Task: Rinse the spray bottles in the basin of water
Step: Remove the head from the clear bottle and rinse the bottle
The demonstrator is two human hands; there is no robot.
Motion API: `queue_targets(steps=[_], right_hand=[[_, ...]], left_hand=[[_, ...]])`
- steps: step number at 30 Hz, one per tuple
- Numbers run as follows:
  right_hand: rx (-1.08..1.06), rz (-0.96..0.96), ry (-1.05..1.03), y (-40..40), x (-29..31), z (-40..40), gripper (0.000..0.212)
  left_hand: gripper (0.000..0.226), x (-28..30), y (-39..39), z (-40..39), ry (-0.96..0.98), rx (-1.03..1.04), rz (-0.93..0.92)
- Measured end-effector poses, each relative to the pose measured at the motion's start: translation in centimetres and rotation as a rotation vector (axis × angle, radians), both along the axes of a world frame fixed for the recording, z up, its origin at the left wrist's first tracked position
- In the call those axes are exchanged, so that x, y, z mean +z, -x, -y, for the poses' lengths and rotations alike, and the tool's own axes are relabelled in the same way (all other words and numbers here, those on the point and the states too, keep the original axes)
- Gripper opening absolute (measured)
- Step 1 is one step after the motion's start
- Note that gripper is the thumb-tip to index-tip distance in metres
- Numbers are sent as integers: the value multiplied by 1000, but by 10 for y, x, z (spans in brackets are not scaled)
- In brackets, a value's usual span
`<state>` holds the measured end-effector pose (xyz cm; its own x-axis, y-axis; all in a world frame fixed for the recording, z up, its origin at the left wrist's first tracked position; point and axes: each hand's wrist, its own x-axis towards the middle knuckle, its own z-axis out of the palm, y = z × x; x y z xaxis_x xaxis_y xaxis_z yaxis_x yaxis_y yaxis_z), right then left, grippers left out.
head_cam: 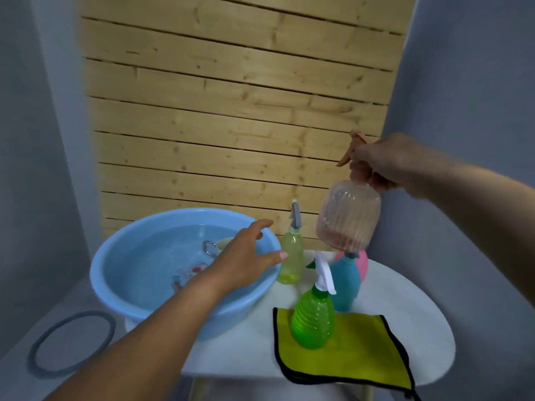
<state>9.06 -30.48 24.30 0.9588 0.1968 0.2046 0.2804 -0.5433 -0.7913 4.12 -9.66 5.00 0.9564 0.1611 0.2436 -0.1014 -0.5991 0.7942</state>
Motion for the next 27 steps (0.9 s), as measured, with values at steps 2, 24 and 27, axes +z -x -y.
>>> queue_targets(steps=[2,24,27], right_hand=[[-40,-17,29,0,-5,15,12],[-139,-280,372,-16,-163,58,17],[-163,-225,472,-19,-180,60,21]], left_hand=[[66,1,-3,8,-22,-30,8],[68,-1,-31,81,-170,-194,-62],[66,-2,-32,80,-147,-204,-72]])
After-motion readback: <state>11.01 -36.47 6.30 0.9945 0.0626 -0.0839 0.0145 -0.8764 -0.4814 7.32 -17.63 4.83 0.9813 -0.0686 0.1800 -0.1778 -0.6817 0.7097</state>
